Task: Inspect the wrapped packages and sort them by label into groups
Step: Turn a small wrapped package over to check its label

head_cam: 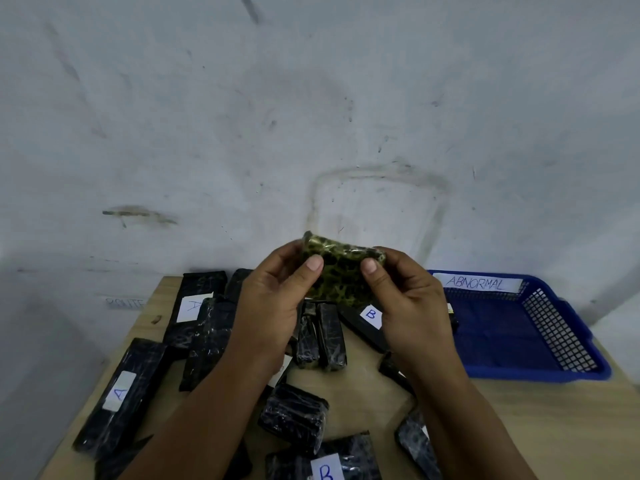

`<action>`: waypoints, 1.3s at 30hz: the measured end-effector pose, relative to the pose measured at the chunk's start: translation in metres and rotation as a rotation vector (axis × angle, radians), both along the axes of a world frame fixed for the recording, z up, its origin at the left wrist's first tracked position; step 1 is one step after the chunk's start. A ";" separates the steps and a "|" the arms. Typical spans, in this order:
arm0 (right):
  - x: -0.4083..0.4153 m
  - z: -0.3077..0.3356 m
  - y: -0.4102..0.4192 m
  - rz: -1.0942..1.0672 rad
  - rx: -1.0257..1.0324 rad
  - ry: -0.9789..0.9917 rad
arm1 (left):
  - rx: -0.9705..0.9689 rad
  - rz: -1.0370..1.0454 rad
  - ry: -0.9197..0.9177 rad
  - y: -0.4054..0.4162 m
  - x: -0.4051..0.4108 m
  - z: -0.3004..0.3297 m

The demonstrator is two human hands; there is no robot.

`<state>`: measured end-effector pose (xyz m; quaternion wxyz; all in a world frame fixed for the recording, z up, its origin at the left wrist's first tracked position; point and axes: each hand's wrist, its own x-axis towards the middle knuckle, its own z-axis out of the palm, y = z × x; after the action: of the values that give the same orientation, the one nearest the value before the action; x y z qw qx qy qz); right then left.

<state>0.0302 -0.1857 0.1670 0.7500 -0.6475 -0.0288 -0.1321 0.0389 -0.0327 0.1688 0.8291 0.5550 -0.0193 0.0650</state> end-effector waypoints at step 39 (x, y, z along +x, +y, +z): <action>0.005 0.003 0.001 0.080 0.234 0.357 | 0.682 0.069 -0.100 0.018 0.003 -0.007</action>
<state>0.0351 -0.1850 0.1703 0.8180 -0.5673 0.0943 0.0123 0.0421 -0.0150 0.1621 0.5914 0.7964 -0.0619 0.1100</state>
